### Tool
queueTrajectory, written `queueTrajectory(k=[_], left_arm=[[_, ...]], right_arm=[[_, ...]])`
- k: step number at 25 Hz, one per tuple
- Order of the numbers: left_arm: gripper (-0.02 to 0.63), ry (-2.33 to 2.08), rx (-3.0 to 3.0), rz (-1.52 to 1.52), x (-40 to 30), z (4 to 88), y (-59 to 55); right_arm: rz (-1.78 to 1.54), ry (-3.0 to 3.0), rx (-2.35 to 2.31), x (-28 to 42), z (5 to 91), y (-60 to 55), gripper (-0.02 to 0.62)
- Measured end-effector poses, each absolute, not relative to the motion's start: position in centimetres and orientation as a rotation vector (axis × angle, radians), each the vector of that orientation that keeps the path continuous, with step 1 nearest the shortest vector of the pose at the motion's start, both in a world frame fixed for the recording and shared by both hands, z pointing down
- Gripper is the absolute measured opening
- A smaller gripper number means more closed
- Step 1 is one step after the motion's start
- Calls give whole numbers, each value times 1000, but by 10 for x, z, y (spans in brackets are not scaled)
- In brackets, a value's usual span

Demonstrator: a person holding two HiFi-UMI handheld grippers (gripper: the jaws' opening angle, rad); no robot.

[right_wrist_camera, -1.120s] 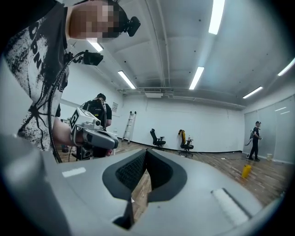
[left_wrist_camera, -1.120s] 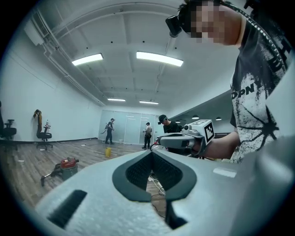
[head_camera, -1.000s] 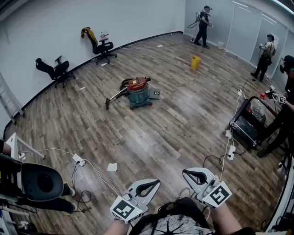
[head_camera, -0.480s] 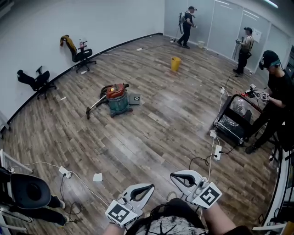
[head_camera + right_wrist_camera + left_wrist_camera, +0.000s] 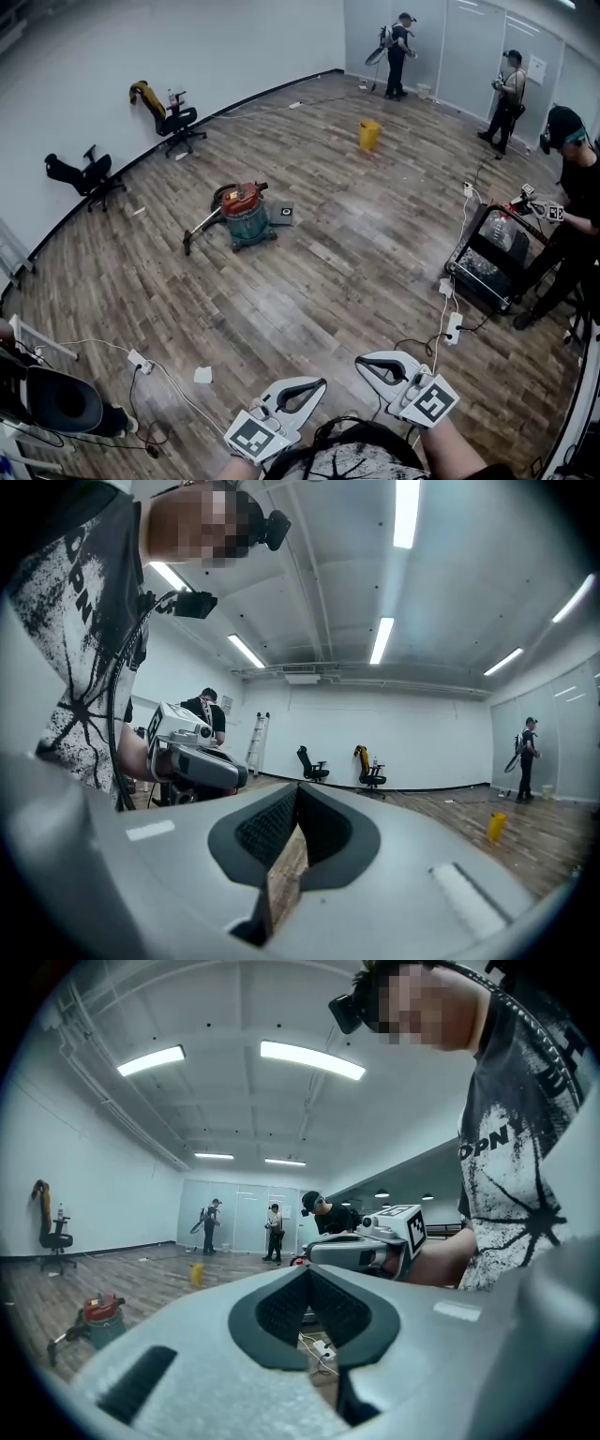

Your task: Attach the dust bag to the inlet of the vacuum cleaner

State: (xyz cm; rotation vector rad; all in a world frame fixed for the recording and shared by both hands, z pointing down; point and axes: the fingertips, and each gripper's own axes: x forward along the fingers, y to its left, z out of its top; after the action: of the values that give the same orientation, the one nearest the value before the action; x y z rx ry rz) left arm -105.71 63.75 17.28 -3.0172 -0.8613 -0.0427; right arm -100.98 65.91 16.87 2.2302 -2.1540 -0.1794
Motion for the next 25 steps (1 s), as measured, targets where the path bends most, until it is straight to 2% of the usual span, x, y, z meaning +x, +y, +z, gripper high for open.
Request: queueTrajectory(k=[6, 9, 25], left_arm=[[2, -801, -3049, -89, -993, 169, 658], [2, -794, -3043, -14, -972, 163, 670], [2, -770, -3033, -47, -911, 176, 654]], right_arm=[[-204, -2171, 2195, -957, 169, 685, 6], [-202, -2199, 2198, -940, 171, 697, 6], [-199, -2207, 2239, -881, 176, 692, 6]])
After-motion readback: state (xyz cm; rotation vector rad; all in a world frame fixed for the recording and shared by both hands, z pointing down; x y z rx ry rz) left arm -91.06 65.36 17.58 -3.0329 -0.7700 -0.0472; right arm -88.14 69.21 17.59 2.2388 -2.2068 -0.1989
